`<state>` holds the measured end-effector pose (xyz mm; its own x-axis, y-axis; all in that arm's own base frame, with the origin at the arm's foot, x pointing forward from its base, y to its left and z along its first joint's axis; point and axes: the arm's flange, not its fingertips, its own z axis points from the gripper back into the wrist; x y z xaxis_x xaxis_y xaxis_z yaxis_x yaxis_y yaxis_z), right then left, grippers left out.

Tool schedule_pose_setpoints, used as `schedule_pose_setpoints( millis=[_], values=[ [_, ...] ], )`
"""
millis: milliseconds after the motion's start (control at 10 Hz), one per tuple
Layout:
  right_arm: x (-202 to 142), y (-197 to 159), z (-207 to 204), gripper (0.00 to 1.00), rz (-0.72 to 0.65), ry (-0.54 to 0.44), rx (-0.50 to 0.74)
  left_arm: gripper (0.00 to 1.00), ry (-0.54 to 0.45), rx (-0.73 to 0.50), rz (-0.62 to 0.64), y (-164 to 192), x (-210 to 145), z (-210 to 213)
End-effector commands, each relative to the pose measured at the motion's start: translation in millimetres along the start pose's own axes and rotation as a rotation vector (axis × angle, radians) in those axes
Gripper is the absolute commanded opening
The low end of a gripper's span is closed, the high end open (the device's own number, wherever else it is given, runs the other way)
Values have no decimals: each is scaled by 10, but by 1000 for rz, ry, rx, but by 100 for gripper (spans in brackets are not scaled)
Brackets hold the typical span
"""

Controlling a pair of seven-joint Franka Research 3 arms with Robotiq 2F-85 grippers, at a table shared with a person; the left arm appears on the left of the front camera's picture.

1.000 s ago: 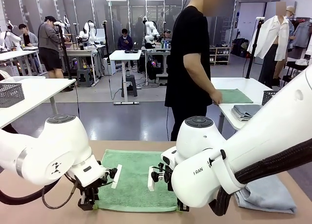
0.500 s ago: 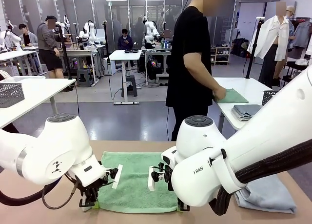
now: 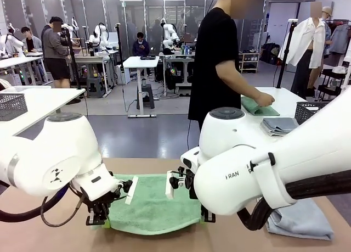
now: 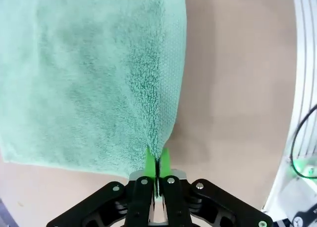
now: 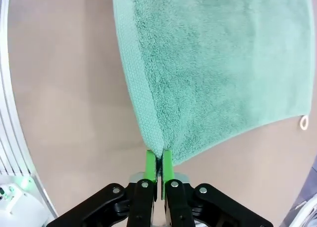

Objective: Fold the towels and place them in the basket.
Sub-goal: When a person lays out a Towel with hook on the table, fold it in half twice.

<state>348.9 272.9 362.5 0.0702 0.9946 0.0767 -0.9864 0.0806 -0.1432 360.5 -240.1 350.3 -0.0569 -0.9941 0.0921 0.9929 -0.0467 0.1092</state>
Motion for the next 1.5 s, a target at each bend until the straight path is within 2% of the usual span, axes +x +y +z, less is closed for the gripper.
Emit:
schedule_pose_setpoints(
  millis=[0,200,500,1000,1400],
  values=[
    [21,-19,170,0,3,9,-11,0,-8,25,34,23,25,190],
    [70,-82,266,0,7,22,-28,0,-1,58,39,103,57,344],
    [163,-490,233,0,9,20,-60,0,27,91,12,554,79,417],
    [327,-1393,28,0,-13,56,-15,0,38,26,69,1554,44,512],
    [421,-2016,-213,0,-8,85,42,0,63,-77,116,2122,-30,353]
  ],
)
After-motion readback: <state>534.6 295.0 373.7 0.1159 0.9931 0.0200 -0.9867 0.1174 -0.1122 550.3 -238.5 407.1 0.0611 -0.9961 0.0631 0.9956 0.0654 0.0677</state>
